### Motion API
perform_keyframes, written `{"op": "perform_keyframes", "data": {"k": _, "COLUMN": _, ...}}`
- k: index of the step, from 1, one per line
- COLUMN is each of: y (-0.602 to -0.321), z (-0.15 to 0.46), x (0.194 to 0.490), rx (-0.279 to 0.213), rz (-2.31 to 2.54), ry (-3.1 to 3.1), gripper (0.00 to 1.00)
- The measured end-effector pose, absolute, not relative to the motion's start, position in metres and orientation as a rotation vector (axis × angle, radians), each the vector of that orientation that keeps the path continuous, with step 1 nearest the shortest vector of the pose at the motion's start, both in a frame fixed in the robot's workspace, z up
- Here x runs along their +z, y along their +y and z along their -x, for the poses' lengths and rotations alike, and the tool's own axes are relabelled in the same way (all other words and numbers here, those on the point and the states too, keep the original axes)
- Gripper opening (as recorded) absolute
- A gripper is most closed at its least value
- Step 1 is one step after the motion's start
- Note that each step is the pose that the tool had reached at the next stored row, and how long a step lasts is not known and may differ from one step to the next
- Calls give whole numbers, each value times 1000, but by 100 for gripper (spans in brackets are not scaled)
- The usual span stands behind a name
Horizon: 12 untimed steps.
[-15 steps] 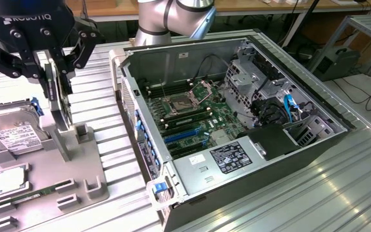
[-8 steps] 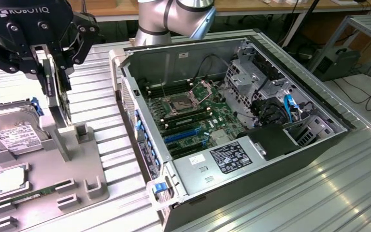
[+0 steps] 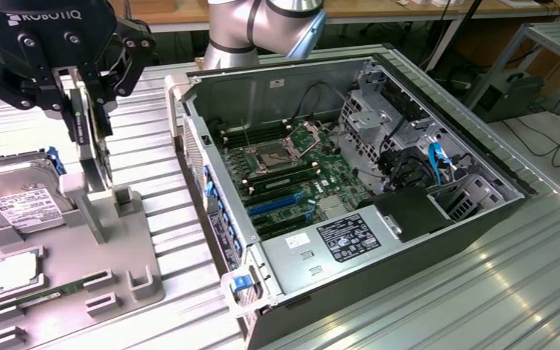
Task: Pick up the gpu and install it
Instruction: 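Pick up the gpu and move the gpu toward the slot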
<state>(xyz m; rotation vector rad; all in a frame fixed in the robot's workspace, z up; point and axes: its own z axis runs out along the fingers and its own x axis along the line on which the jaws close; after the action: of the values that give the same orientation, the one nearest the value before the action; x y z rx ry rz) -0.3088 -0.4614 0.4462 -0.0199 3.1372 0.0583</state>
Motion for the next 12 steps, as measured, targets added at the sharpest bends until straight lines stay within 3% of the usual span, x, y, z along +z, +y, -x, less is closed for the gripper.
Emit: {"op": "perform_keyframes", "data": {"k": 12, "y": -461, "z": 293, "x": 446, "rx": 58, "rz": 20, "ry": 3137, "gripper": 28}}
